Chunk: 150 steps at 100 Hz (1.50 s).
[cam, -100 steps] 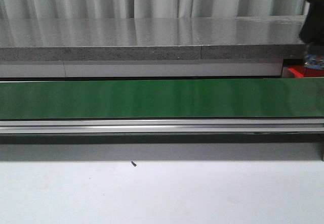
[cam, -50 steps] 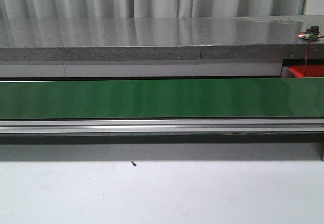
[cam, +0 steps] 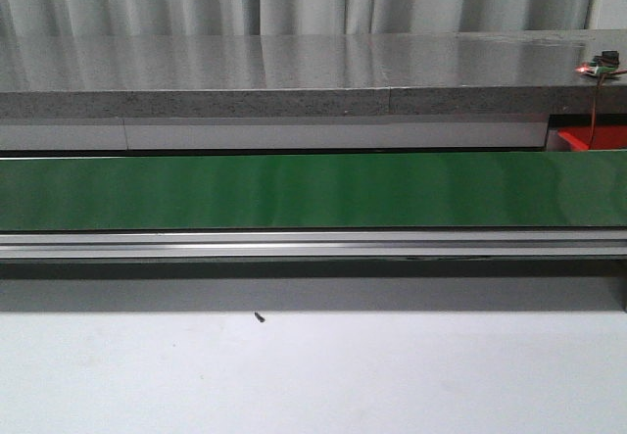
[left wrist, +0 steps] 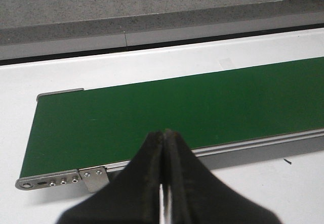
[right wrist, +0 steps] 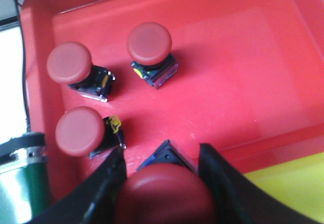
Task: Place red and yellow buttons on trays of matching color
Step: 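Carry the red button into the red tray and open the right gripper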
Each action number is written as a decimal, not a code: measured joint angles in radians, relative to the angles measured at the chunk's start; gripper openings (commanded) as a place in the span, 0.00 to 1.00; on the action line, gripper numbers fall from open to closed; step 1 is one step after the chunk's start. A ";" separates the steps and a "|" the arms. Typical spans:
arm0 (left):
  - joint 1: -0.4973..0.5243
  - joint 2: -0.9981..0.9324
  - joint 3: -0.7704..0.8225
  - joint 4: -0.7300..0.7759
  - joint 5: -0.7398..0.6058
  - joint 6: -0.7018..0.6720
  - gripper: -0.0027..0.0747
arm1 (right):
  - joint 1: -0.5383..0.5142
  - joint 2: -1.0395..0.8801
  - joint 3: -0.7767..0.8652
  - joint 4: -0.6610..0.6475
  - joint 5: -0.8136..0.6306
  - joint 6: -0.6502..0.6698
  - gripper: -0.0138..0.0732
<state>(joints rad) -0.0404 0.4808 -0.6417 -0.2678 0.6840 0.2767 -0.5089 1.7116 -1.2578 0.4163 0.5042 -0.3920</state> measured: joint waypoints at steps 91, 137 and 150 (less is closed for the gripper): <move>0.000 0.000 0.000 0.000 0.000 0.000 0.01 | 0.000 0.275 -0.165 0.136 -0.020 0.002 0.29; 0.000 0.000 0.000 0.000 0.000 0.000 0.01 | 0.000 0.306 -0.170 0.137 -0.012 0.002 0.79; 0.000 0.000 0.000 0.000 0.000 0.000 0.01 | 0.000 0.306 -0.174 0.137 -0.012 0.002 0.79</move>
<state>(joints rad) -0.0404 0.4808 -0.6417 -0.2678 0.6840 0.2767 -0.5089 2.0177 -1.4316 0.5533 0.4924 -0.3897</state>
